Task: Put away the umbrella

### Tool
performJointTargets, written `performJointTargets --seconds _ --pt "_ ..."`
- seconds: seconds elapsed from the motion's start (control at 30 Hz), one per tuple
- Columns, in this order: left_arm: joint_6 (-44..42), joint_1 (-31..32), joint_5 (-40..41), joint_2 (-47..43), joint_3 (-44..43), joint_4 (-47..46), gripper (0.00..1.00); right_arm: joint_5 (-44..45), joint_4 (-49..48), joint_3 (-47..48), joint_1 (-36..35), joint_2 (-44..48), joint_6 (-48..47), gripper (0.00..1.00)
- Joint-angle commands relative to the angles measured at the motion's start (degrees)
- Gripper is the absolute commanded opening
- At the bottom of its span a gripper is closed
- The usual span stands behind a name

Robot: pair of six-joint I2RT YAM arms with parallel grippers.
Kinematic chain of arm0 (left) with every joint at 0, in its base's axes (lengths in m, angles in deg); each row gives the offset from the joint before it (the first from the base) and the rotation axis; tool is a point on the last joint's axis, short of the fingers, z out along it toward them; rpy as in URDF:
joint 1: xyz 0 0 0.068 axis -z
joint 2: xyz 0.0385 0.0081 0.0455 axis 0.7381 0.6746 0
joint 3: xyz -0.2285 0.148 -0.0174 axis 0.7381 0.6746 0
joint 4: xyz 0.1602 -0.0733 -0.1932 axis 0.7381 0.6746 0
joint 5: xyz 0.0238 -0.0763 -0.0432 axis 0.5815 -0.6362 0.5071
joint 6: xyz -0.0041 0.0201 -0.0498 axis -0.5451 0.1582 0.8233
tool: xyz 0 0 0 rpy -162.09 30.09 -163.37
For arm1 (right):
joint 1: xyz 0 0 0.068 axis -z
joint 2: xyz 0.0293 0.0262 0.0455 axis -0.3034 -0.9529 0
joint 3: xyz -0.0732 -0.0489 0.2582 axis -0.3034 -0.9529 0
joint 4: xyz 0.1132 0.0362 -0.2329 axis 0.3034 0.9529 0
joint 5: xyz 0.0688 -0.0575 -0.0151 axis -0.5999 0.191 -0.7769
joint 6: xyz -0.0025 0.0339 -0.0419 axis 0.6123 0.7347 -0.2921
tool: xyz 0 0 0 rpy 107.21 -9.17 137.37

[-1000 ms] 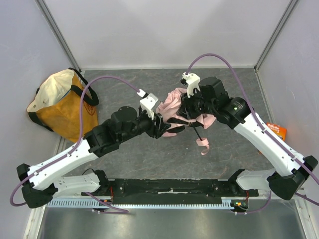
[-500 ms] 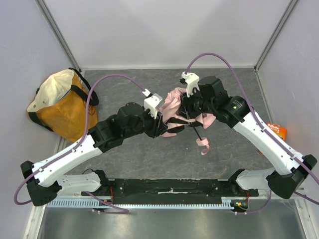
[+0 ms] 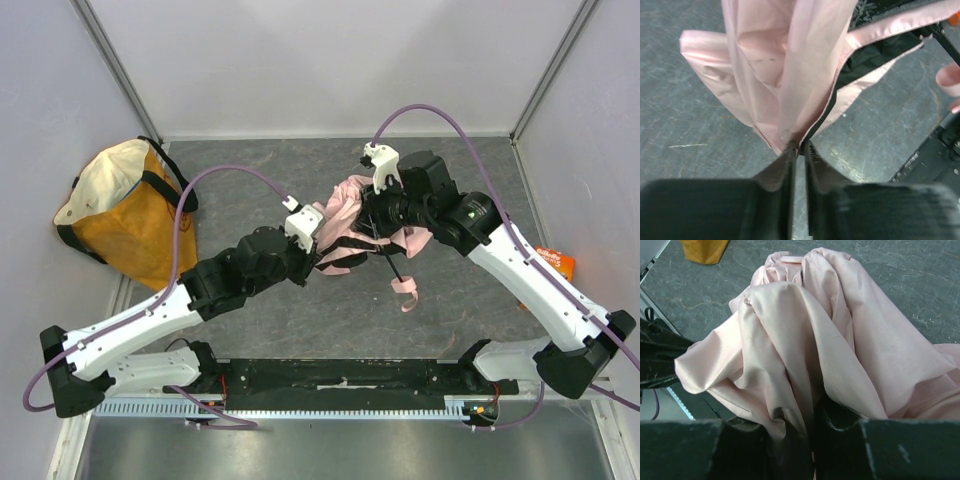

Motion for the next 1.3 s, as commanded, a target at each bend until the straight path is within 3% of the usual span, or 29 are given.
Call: performJointTargets --seconds 0.0,0.03,0.13,0.3,0.43,0.57,0.63,0.7,0.73,0.8,0.87,1.0,1.1,1.17,1.27 --pt "-4.8 2.8 11.0 -2.6 1.9 -8.3 0.10 -2.2 -4.7 3.6 0.2 0.1 1.3 0.00" --pt "-5.0 3.8 14.4 -3.0 2.4 -9.6 0.03 -2.0 -4.7 3.7 0.2 0.2 1.5 0.00" --pt "-4.7 7.8 28.0 -6.2 5.1 -15.1 0.02 0.5 -4.6 3.7 0.2 0.1 2.9 0.00" --pt "-4.6 13.3 46.1 -11.7 13.8 -32.3 0.02 6.6 -6.1 2.9 0.2 -0.4 10.9 0.00" --pt "-3.5 14.0 53.5 -12.3 18.4 -38.4 0.02 8.1 -10.0 1.1 0.8 0.5 16.7 0.00" --pt "4.8 14.0 56.9 -15.7 20.2 -34.7 0.02 6.9 -12.6 0.9 2.2 1.7 20.4 0.00" --pt "9.4 14.0 50.5 -18.7 19.2 -28.7 0.02 4.9 -13.4 1.2 2.4 1.8 20.6 0.00" --pt "4.8 13.9 33.7 -22.6 19.6 -31.2 0.06 3.1 -13.4 1.4 2.4 1.7 20.0 0.00" --pt "4.0 13.8 26.1 -24.7 19.9 -32.2 0.27 2.3 -13.4 1.4 2.4 1.7 19.2 0.00" --pt "5.3 13.4 15.6 -27.1 17.7 -30.5 0.47 -0.1 -13.4 1.4 2.4 2.1 17.2 0.00" --pt "6.3 12.6 12.3 -25.7 11.4 -19.4 0.61 -1.5 -11.5 1.9 2.6 2.5 15.4 0.00" --pt "13.0 10.9 16.0 -19.3 -2.9 -1.7 0.66 -0.6 -6.8 3.1 2.8 2.4 12.8 0.00" --pt "17.5 7.7 13.4 -12.5 -10.9 7.7 0.89 -3.8 -9.1 1.8 2.8 4.2 11.3 0.00" --pt "18.1 4.7 8.8 -10.0 -13.0 9.9 0.90 -4.8 -9.6 1.9 2.8 4.8 9.7 0.00" --pt "16.7 0.3 -1.1 -10.6 -10.2 4.9 0.91 -5.0 -9.5 2.2 2.8 5.4 8.8 0.00"
